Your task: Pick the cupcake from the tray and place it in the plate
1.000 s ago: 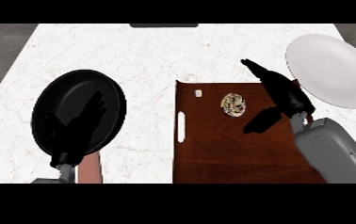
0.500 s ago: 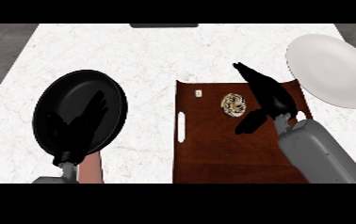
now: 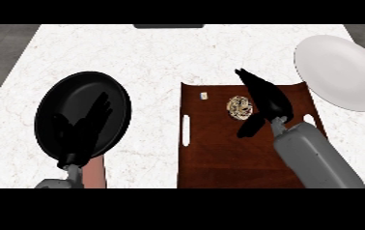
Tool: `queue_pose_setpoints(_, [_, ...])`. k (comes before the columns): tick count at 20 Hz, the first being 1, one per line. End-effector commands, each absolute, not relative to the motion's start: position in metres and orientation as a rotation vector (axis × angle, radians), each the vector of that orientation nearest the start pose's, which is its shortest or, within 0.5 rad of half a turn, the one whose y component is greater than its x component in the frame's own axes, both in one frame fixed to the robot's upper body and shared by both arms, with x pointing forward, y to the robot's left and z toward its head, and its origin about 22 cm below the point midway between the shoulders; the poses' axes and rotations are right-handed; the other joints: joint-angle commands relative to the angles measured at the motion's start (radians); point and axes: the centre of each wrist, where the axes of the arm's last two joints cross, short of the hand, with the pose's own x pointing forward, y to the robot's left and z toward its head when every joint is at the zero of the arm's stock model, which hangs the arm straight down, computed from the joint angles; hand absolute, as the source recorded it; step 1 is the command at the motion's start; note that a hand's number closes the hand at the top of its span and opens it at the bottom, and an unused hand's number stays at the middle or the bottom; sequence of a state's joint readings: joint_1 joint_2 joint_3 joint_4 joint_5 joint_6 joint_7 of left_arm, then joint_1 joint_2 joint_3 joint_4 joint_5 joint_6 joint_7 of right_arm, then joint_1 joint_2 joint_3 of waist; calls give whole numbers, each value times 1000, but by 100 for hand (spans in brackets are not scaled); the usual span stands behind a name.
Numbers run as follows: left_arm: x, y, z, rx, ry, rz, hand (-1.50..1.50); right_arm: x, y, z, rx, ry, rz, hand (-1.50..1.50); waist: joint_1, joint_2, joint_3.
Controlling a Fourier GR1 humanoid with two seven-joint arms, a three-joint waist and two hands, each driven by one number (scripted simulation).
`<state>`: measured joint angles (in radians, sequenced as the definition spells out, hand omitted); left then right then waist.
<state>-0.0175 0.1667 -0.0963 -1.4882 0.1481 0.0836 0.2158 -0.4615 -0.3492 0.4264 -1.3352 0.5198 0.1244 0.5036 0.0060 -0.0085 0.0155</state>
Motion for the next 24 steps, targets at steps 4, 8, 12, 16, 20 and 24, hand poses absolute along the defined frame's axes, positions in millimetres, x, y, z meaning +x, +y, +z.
queue_pose_setpoints(4, [233, 225, -34, 8, -1187, -15, 0, 352, -178, 47, -609, -1092, 1095, -150, 7, 12, -15])
queue_pose_setpoints(8, [224, 240, -43, 13, -1205, 3, 0, 339, -188, 33, -642, -1114, 1242, 150, 2, 11, -16])
queue_pose_setpoints(12, [234, 222, -35, -3, -1180, -12, 0, 330, -187, 21, -674, -1142, 1256, 150, -5, 9, -15])
queue_pose_setpoints(16, [232, 236, -29, 0, -1176, -1, 0, 338, -179, 39, -714, -1172, 1233, 150, -4, 8, -16])
queue_pose_setpoints(20, [230, 238, -33, 1, -1202, -1, 0, 329, -169, 48, -769, -1486, 1038, 150, -12, 8, -15])
queue_pose_setpoints(24, [240, 239, -15, -16, -1232, -37, 0, 389, -229, 86, -1144, -1106, 477, 150, 29, 37, -17])
